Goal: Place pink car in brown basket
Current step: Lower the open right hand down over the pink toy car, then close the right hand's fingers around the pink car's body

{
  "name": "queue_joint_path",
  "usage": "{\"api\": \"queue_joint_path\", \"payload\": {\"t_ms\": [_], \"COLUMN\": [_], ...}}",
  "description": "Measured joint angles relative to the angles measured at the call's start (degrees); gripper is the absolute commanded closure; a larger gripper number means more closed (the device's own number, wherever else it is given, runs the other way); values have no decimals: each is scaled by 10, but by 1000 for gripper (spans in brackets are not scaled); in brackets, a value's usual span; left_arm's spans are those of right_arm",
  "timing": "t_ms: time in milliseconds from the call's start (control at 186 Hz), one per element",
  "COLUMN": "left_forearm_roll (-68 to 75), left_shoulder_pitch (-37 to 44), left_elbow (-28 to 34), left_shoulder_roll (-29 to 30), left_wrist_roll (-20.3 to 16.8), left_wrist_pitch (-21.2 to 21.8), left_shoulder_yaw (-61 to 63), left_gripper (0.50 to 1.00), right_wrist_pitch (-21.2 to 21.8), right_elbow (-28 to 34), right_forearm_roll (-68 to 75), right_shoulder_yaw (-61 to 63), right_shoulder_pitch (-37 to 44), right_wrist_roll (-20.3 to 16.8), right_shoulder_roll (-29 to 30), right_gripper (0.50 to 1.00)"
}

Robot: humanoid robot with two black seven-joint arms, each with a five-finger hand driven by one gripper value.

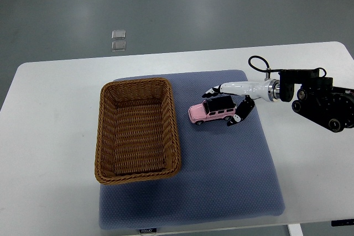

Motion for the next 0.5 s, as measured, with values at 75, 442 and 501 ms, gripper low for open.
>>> {"api": "queue_joint_path", "payload": {"t_ms": [75,442,501], "left_forearm_roll": [0,0,0], "left_shoulder_pitch": [0,0,0], "left_elbow": [0,0,0], "left_shoulder_roll": [0,0,0], "left_wrist_roll": [0,0,0], "left_wrist_pitch": [0,0,0], "left_shoulder_yaw": [0,0,0], "left_gripper": [500,500,500], "right_wrist_pitch": [-5,-9,-9], "right_elbow": [-2,-19,-21], "right_forearm_roll": [0,0,0], "right_shoulder_yaw": [-4,-9,-9], "right_shoulder_pitch": [-1,-1,-1], "right_wrist_roll": [0,0,0], "right_shoulder_roll": [1,5,6], "right_gripper": [595,603,603]}}
